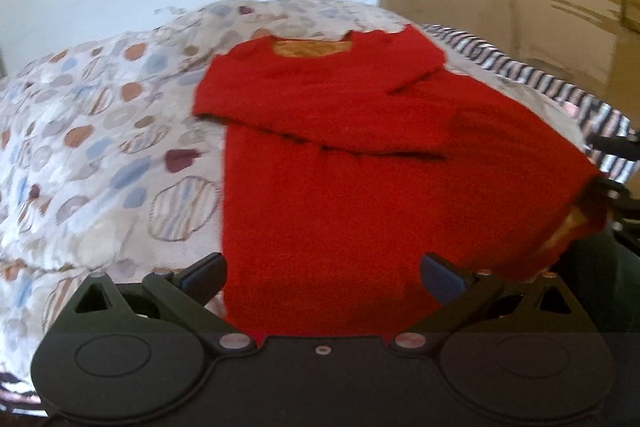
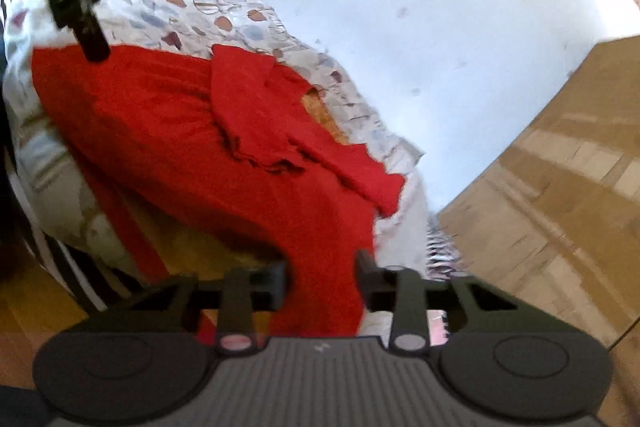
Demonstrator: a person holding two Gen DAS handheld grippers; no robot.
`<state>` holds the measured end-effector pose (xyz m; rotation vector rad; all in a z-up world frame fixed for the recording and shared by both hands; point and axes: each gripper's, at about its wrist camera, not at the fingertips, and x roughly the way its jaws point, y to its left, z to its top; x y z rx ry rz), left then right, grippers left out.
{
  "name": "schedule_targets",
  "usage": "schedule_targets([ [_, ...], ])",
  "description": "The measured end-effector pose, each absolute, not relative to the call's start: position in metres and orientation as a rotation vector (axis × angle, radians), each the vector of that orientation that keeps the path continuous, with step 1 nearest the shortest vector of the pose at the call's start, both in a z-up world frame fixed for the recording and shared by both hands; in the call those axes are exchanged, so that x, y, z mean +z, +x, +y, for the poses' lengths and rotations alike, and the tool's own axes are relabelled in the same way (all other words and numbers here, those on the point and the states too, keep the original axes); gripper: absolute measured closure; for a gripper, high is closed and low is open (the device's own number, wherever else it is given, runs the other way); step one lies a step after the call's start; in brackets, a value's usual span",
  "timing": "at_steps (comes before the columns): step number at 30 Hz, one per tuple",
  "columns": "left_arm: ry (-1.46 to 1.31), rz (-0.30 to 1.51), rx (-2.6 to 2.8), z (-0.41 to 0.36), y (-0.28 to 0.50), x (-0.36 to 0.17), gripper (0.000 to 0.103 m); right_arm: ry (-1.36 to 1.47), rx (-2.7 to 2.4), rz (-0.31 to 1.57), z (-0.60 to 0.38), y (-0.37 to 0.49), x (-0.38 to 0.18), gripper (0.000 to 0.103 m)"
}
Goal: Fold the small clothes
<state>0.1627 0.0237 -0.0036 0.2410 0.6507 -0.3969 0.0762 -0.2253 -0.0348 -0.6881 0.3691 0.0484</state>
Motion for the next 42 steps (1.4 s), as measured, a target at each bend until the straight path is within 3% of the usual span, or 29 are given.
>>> schedule_targets([
  [2,0.278,0.626,-0.414,0.02,0.157,-0.003,0.001,-0.667,0.075,0.384,-0.228,0.078,-0.035,0.062],
  [4,0.324,0.602,-0.409,0.015,0.153,-0.004,0.001,-0.693,0.123,0.392,-0.227,0.072,-0.037,0.042],
  [9,0.319,0.626,-0.397,0.017,0.155,-0.008,0.001,-0.829,0.216,0.426,-0.222,0.053,-0.053,0.022],
  [17,0.198,0.69,-0.374,0.03,0.167,-0.008,0.001,-1.06,0.185,0.445,-0.189,0.076,-0.101,0.021],
  [18,0.197,0.692,-0.37,0.032,0.168,-0.008,0.001,-1.07,0.177,0.427,-0.186,0.079,-0.105,0.025],
  [20,0.196,0.691,-0.369,0.033,0.167,-0.006,0.001,-1.073,0.167,0.413,-0.181,0.083,-0.106,0.05],
  [23,0.212,0.673,-0.379,0.036,0.165,-0.006,0.001,-1.031,0.186,0.437,-0.182,0.087,-0.101,0.062],
  [25,0.239,0.66,-0.391,0.036,0.163,-0.008,0.001,-1.003,0.189,0.436,-0.185,0.082,-0.091,0.088],
  [36,0.451,0.479,-0.548,-0.012,0.131,-0.025,0.001,-0.473,0.241,0.402,-0.211,0.121,0.005,0.094],
  [40,0.477,0.495,-0.502,-0.037,0.142,-0.035,0.001,-0.34,0.274,0.416,-0.224,0.147,0.028,0.094],
  [42,0.474,0.524,-0.457,-0.045,0.154,-0.039,0.01,-0.275,0.284,0.422,-0.232,0.151,0.034,0.094],
])
